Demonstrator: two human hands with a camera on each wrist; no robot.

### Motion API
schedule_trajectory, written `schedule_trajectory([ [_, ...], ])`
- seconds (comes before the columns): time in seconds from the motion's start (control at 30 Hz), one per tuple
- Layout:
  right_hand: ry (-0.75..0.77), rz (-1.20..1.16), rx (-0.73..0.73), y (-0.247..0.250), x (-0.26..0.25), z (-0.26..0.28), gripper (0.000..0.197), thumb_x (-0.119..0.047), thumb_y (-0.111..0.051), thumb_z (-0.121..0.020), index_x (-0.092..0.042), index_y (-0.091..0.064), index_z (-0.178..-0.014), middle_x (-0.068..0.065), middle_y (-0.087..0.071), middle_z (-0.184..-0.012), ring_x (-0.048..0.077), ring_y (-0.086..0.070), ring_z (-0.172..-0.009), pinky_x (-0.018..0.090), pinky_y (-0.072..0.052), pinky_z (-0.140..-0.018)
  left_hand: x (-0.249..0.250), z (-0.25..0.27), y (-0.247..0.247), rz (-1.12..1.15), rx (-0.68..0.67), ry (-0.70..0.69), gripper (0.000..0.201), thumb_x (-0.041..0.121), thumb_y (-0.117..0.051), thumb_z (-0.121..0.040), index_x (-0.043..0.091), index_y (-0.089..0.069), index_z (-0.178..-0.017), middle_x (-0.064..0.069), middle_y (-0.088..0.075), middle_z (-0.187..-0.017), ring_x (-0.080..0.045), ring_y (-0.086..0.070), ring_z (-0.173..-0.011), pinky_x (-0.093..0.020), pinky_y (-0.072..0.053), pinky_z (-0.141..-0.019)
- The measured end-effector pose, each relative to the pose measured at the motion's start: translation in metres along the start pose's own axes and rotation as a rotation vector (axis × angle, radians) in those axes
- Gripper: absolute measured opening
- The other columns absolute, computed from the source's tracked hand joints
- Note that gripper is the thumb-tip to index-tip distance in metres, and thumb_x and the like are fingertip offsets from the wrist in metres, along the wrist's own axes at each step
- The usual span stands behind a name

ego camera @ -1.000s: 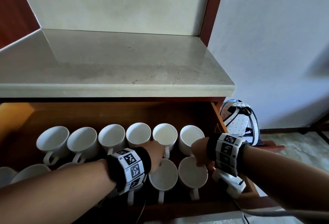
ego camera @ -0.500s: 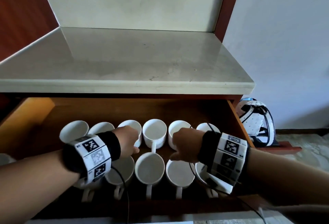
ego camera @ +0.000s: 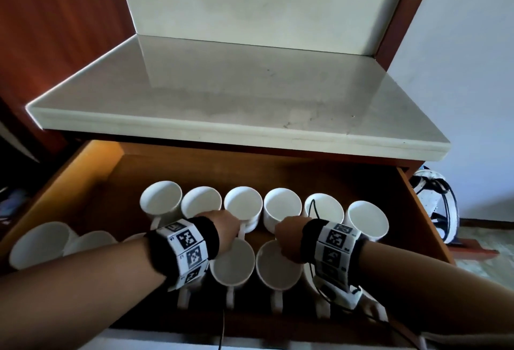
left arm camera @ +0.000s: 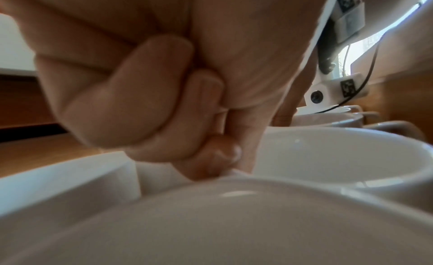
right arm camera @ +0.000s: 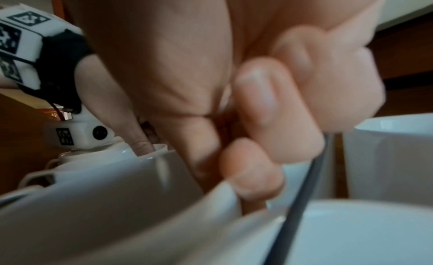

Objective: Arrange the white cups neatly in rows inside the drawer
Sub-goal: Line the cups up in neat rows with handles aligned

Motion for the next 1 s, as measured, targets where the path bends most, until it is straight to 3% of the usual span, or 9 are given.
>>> schedule_trajectory([
  [0.27, -0.002, 0.015, -0.046, -0.005, 0.001, -0.003, 0.029, -0.017, -0.056, -0.093, 0.002, -0.063, -0.113, 0.018, -0.066, -0.116, 0.033, -0.062, -0.111, 0.037, -0.050, -0.091, -0.001, -0.004, -0.003, -0.020, -0.010, -0.067, 0.023, 0.020, -0.052, -0.096, 0.005, -0.065, -0.108, -0.012, -0.068, -0.108, -0.027, -0.065, -0.100, -0.030, -0.049, -0.079],
  [0.4, -0.034, 0.021, -0.041, 0.007, 0.001, 0.005, 0.033, -0.024, -0.057, -0.093, 0.000, -0.061, -0.115, 0.016, -0.065, -0.117, 0.031, -0.062, -0.112, 0.037, -0.050, -0.089, -0.010, 0.008, 0.009, 0.051, 0.029, -0.121, 0.025, 0.024, -0.051, -0.098, 0.005, -0.066, -0.099, -0.010, -0.067, -0.091, -0.026, -0.065, -0.094, -0.031, -0.048, -0.078],
  [0.5, -0.063, -0.047, 0.094, 0.039, -0.005, 0.016, 0.031, -0.027, -0.057, -0.093, -0.002, -0.062, -0.110, 0.014, -0.066, -0.114, 0.031, -0.064, -0.106, 0.036, -0.051, -0.083, -0.040, 0.023, 0.018, 0.133, 0.089, -0.102, 0.037, 0.030, -0.050, -0.098, 0.011, -0.053, -0.067, -0.003, -0.055, -0.068, -0.024, -0.058, -0.077, -0.032, -0.043, -0.071],
  [0.57, -0.041, -0.113, 0.217, 0.065, -0.019, 0.018, 0.028, -0.028, -0.057, -0.092, -0.004, -0.062, -0.106, 0.014, -0.066, -0.111, 0.032, -0.065, -0.103, 0.034, -0.050, -0.078, -0.067, 0.034, 0.015, 0.068, 0.097, -0.046, 0.045, 0.034, -0.050, -0.097, 0.016, -0.041, -0.056, 0.000, -0.046, -0.060, -0.024, -0.056, -0.072, -0.032, -0.043, -0.068],
  [0.63, 0.008, -0.145, 0.252, 0.080, -0.041, 0.014, 0.032, -0.033, -0.057, -0.092, -0.005, -0.063, -0.105, 0.015, -0.066, -0.109, 0.032, -0.064, -0.102, 0.031, -0.044, -0.072, -0.085, 0.043, 0.008, 0.039, 0.066, -0.021, 0.040, 0.035, -0.052, -0.095, 0.012, -0.052, -0.063, -0.004, -0.057, -0.068, -0.026, -0.062, -0.079, -0.032, -0.045, -0.069],
  [0.73, 0.018, -0.056, 0.208, 0.083, -0.068, 0.000, 0.032, -0.030, -0.058, -0.092, -0.004, -0.061, -0.110, 0.014, -0.064, -0.113, 0.032, -0.064, -0.105, 0.033, -0.044, -0.074, -0.093, 0.054, -0.001, 0.060, 0.000, -0.032, 0.035, 0.039, -0.054, -0.095, 0.007, -0.067, -0.099, -0.009, -0.063, -0.084, -0.025, -0.064, -0.093, -0.028, -0.040, -0.070],
  [0.8, -0.026, 0.026, 0.154, 0.075, -0.073, -0.011, 0.031, -0.028, -0.058, -0.092, -0.006, -0.059, -0.115, 0.013, -0.064, -0.116, 0.030, -0.064, -0.107, 0.038, -0.048, -0.086, -0.092, 0.053, -0.009, 0.078, -0.027, -0.052, 0.035, 0.041, -0.053, -0.095, 0.009, -0.066, -0.098, -0.002, -0.054, -0.074, -0.025, -0.061, -0.086, -0.028, -0.040, -0.070],
  [0.87, -0.071, 0.057, 0.087, 0.062, -0.068, -0.020, 0.034, -0.029, -0.057, -0.092, -0.008, -0.058, -0.118, 0.011, -0.064, -0.118, 0.029, -0.062, -0.110, 0.042, -0.045, -0.096, -0.090, 0.045, -0.018, 0.053, -0.046, -0.051, 0.035, 0.042, -0.052, -0.095, 0.011, -0.061, -0.081, -0.001, -0.055, -0.073, -0.022, -0.056, -0.076, -0.031, -0.045, -0.071],
  [1.0, -0.076, -0.007, -0.018, 0.045, -0.064, -0.031, 0.029, -0.019, -0.054, -0.092, -0.004, -0.058, -0.117, 0.013, -0.065, -0.117, 0.029, -0.063, -0.109, 0.037, -0.050, -0.087, -0.085, 0.035, -0.028, 0.030, -0.051, -0.056, 0.032, 0.036, -0.050, -0.097, 0.008, -0.064, -0.097, -0.010, -0.066, -0.093, -0.026, -0.063, -0.086, -0.033, -0.049, -0.074],
])
Point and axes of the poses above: each hand's wrist, its own z-axis away from the middle knuckle, its own y-axis out of the back of the hand, x = y × z, the point moved 9 cm from there along -z, towards the middle knuckle
